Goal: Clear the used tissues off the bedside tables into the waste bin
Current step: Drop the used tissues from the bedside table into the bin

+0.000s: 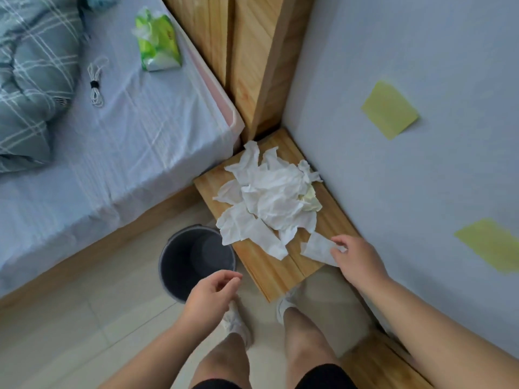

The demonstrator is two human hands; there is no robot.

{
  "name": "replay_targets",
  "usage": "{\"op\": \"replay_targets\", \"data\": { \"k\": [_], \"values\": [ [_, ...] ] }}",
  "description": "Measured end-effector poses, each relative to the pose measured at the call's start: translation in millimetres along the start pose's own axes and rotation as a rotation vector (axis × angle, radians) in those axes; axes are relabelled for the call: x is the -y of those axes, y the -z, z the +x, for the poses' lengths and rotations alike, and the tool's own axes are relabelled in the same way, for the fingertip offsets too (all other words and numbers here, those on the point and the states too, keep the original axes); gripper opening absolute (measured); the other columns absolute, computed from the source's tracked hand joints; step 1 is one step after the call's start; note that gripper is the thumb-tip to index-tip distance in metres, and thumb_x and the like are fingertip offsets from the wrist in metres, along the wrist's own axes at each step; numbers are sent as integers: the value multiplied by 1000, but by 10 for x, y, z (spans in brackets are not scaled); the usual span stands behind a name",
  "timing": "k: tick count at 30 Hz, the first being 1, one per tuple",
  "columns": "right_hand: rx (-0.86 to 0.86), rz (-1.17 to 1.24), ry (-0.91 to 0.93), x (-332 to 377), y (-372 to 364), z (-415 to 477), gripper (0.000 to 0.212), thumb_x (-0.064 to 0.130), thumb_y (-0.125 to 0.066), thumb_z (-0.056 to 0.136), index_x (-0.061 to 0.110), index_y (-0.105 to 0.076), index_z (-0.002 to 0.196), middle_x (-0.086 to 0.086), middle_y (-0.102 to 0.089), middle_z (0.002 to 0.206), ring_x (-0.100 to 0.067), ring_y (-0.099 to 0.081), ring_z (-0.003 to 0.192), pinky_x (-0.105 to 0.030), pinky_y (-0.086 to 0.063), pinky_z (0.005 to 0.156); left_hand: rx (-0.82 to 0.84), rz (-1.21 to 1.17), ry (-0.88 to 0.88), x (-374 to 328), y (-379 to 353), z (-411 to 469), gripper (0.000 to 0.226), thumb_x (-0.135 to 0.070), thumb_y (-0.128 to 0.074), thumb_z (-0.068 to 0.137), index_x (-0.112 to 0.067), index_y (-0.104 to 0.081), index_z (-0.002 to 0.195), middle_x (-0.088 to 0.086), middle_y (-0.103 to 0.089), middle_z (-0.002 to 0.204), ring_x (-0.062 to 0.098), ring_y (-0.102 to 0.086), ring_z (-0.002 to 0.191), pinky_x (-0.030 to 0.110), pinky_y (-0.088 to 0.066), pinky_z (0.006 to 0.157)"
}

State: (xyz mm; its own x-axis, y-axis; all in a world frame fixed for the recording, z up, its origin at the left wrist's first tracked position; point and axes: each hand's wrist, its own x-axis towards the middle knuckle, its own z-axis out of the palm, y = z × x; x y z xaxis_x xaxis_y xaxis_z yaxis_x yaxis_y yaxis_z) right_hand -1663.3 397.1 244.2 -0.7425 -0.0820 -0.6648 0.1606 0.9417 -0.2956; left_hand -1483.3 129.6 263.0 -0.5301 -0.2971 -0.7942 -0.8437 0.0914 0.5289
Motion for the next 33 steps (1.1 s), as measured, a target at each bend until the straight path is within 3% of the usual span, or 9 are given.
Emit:
{"op": "replay_targets", "data": {
  "k": [2,5,9,12,14,17,20,25,33],
  "values": [
    [39,-138,9,-99,-151,195,50,29,-68,98,18,-58,145,-6,-57,148,-28,-60,127,-39,-49,101,-55,330,-132,11,-30,267,14,-41,-63,103,-46,-68,115,-23,-71,115,4,-69,103,24,-55,80],
    [68,-352,22,-220,-388,393,75,41,-80,88,20,-46,152,-9,-51,147,-32,-60,124,-42,-51,98,-120,778,-357,30,-124,695,51,-45,-61,102,-38,-48,152,-14,-49,153,15,-52,138,30,-57,84],
    [134,-353,68,-393,-701,565,57,29,-76,94,17,-48,142,-9,-55,134,-33,-63,114,-46,-57,86,-259,746,-249,24,-303,1131,80,-49,-69,98,-33,-25,164,0,-26,173,27,-28,158,44,-61,90],
    [112,-289,96,-447,-794,681,8,16,-59,103,16,-54,98,-5,-60,98,-30,-62,90,-38,-46,70,-288,724,-203,31,-407,1387,93,-48,-74,95,-33,-16,166,2,-24,173,29,-31,155,43,-59,86],
    [99,-210,98,-457,-827,689,25,11,-55,104,14,-50,80,-5,-59,88,-27,-58,81,-38,-43,67,-264,720,-215,56,-439,1507,88,-40,-74,96,-33,-19,165,2,-38,162,29,-45,142,39,-53,79],
    [71,-96,118,-401,-824,600,20,12,-55,105,4,-70,94,-10,-65,97,-28,-63,88,-43,-53,79,-279,521,-193,108,-414,1625,60,-22,-68,101,-29,-47,157,3,-63,134,23,-64,113,32,-48,81],
    [36,16,103,-329,-787,503,27,19,-57,105,13,-65,80,-4,-63,86,-23,-60,80,-36,-46,68,-320,261,-103,133,-324,1604,35,-18,-64,103,-22,-72,136,-5,-73,110,7,-65,87,21,-49,77],
    [-2,110,55,-135,-664,308,33,29,-58,104,9,-63,77,-5,-66,80,-27,-66,78,-50,-56,72,-383,-92,-65,61,-137,1327,24,-27,-70,102,-21,-78,124,-6,-78,104,7,-70,91,19,-52,73],
    [-20,135,129,492,-656,-69,36,33,-62,100,13,-63,70,-6,-68,72,-25,-67,71,-48,-57,69,-332,-575,-18,308,176,721,8,-32,-82,93,-34,-84,100,-18,-83,94,2,-79,90,21,-63,76]
  ]
}}
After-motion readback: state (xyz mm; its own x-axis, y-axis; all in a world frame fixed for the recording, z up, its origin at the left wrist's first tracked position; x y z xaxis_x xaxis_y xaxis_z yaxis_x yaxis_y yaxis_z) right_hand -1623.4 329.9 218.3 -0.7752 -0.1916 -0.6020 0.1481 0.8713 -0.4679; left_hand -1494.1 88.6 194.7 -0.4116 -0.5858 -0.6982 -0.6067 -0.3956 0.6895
